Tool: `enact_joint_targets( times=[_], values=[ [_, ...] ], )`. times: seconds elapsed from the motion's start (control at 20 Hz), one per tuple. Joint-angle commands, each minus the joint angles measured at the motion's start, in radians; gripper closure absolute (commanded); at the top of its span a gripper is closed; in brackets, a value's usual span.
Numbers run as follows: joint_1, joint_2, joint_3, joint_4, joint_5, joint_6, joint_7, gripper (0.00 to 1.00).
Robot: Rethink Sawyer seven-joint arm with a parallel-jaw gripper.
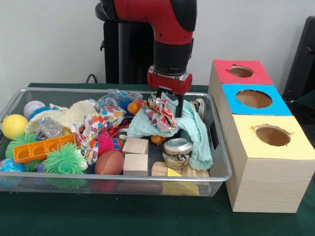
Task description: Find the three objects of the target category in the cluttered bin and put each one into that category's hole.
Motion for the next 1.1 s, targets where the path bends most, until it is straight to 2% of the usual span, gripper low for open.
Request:
enact_joint_targets(
  times=[0.05,0.5,0.75,0.85,0.9,0.95,1.1],
  values=[
    [-0.012,0.067,0.096,0.14,-0.077,0.199,-0.026,0.0],
    [-0.029,0.024,0.12,0.163,-0.072,0.292,-0.052,0.0],
    [-0.038,0.0,0.131,0.181,-0.072,0.306,-0.049,0.0],
    [-0.057,-0.005,0.151,0.189,-0.073,0.272,-0.04,0.0],
    [-0.073,-0.013,0.162,0.201,-0.086,0.156,-0.006,0.0],
    [-0.05,-0.054,0.133,0.202,-0.114,0.014,0.043,0.0],
    [-0.105,-0.171,0.193,0.204,-0.086,0.061,0.035,0.0]
  ],
)
